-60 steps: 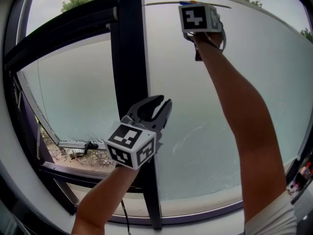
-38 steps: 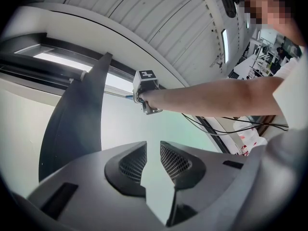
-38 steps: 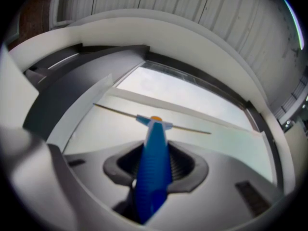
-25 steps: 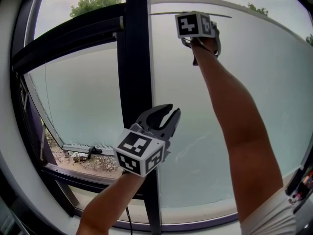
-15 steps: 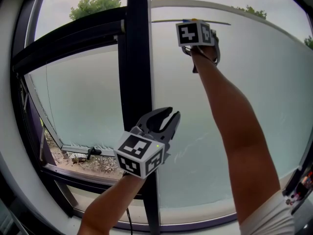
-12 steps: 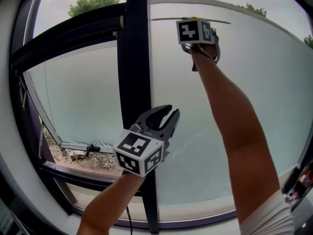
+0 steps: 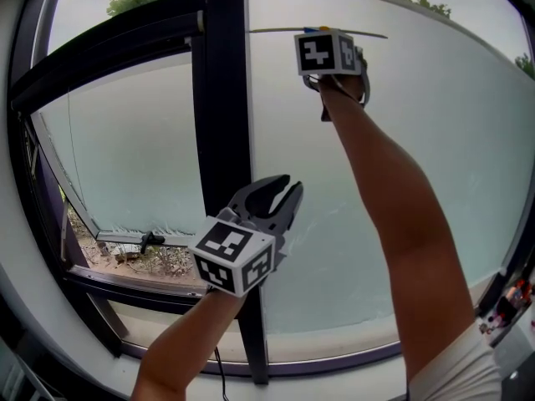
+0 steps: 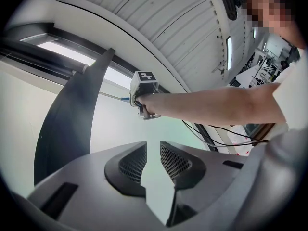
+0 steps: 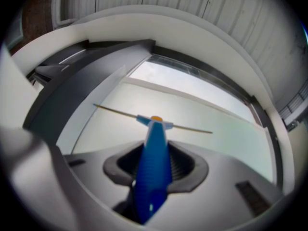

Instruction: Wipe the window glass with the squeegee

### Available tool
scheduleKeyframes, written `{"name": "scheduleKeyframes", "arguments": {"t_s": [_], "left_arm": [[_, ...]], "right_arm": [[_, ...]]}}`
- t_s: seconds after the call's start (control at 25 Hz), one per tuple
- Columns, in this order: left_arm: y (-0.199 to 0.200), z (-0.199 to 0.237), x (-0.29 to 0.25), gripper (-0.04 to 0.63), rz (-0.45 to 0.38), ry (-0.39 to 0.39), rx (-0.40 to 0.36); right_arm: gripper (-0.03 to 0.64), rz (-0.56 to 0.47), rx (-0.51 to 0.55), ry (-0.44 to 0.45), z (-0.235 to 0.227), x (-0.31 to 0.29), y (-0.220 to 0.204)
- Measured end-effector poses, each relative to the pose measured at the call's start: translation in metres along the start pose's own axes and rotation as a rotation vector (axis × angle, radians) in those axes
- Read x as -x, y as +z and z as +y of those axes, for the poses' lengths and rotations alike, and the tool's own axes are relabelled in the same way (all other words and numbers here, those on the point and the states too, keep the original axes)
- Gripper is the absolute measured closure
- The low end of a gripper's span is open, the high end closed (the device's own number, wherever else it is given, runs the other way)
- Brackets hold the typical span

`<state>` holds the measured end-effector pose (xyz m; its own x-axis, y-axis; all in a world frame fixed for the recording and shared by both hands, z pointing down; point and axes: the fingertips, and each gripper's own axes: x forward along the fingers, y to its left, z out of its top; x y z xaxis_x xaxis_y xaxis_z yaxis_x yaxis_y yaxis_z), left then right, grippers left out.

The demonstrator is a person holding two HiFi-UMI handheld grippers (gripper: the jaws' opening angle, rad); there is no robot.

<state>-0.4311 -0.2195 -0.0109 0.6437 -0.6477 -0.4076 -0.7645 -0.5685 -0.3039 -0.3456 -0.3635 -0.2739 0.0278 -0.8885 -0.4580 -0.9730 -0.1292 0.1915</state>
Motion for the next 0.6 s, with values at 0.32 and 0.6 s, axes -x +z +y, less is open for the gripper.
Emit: {"name": "scheduleKeyframes", "arguments": {"t_s": [0.32,0.6], "left_arm": [[-0.009,-0.008,0.007,0.488,0.013,0.002,0.030],[-0.021,-0.015,0.012,0.488,0.031,0.010,0.039]], "right_arm": [[0.463,0.024,0.017,0.012,0.003,0.010,-0.018],[0.463,0.040,0.017,0.022,0.004,0.019,-0.035]]}}
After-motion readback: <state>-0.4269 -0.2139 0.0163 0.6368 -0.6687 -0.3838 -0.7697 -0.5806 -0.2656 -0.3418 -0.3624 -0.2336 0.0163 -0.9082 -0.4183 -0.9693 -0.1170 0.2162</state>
